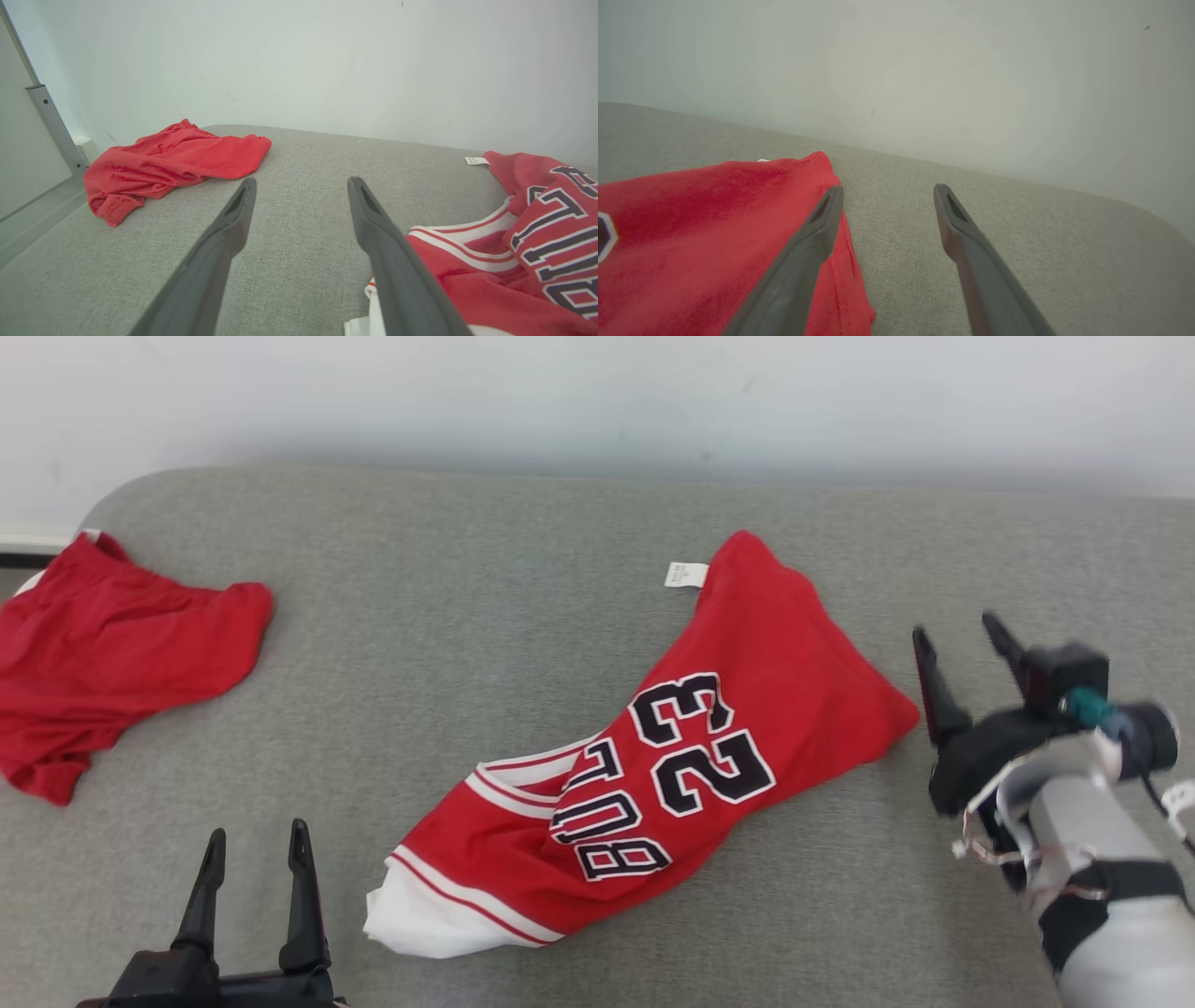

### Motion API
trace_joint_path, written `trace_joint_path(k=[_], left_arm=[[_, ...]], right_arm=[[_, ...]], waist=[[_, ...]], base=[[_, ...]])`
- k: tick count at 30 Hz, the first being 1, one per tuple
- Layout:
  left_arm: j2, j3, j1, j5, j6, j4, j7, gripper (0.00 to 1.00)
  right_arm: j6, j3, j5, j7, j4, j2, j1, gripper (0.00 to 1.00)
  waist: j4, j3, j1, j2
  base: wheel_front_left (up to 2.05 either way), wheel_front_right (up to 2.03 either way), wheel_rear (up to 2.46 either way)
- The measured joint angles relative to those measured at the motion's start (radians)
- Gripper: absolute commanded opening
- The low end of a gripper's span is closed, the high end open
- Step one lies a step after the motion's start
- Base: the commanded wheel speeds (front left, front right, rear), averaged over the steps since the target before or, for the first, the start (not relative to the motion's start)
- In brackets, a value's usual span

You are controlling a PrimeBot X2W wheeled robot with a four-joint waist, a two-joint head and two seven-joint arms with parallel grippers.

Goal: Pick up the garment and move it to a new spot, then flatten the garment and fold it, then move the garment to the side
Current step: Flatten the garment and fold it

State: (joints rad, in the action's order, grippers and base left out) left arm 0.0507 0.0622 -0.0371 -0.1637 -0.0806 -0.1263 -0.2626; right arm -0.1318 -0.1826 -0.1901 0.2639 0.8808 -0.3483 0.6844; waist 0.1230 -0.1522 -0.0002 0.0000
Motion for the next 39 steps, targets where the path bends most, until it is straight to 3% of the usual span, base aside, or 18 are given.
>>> trace_joint_path(k=[7, 15, 16, 17, 18, 19, 27, 39], left_arm=[[0.000, 0.006, -0.006, 0.005, -0.014, 0.001, 0.000, 1.00], [0.000, -0.031, -0.033, 0.001, -0.016, -0.003, 0.000, 1.00], [0.000, -0.033, -0.035, 0.000, -0.016, -0.005, 0.000, 1.00], [0.000, -0.034, -0.036, -0.002, -0.014, -0.006, 0.000, 1.00], [0.000, -0.034, -0.036, -0.004, -0.012, -0.007, 0.000, 1.00], [0.000, -0.034, -0.036, -0.005, -0.011, -0.008, 0.000, 1.00], [0.000, -0.021, -0.027, -0.011, -0.003, -0.017, 0.000, 1.00], [0.000, 0.015, 0.022, -0.016, -0.003, -0.018, 0.000, 1.00]], right_arm=[[0.000, -0.002, -0.035, 0.000, 0.001, 0.002, -0.065, 1.00], [0.000, -0.016, -0.065, -0.027, 0.092, 0.029, -0.045, 1.00], [0.000, -0.021, -0.070, -0.032, 0.105, 0.033, -0.046, 0.96], [0.000, -0.026, -0.075, -0.035, 0.116, 0.038, -0.046, 0.67], [0.000, -0.030, -0.082, -0.038, 0.126, 0.043, -0.046, 0.26], [0.000, -0.033, -0.093, -0.043, 0.135, 0.047, -0.046, 0.00], [0.000, -0.049, -0.129, -0.011, 0.116, 0.052, -0.050, 0.00], [0.000, -0.034, -0.198, -0.025, -0.193, 0.051, -0.248, 0.00]], waist=[[-0.028, 0.002, 0.0000, -0.0001], [0.006, -0.033, 0.0001, 0.0000], [0.011, -0.035, 0.0001, 0.0000], [0.016, -0.038, 0.0001, 0.0000], [0.019, -0.041, 0.0001, 0.0000], [0.021, -0.043, 0.0001, 0.0000], [0.005, -0.025, 0.0002, 0.0000], [-0.080, 0.028, 0.0002, 0.0000]], base=[[0.00, 0.00, 0.00], [0.00, 0.00, 0.00], [0.00, 0.00, 0.00], [0.00, 0.00, 0.00], [0.00, 0.00, 0.00], [0.00, 0.00, 0.00], [0.00, 0.00, 0.00], [0.00, 0.00, 0.00]])
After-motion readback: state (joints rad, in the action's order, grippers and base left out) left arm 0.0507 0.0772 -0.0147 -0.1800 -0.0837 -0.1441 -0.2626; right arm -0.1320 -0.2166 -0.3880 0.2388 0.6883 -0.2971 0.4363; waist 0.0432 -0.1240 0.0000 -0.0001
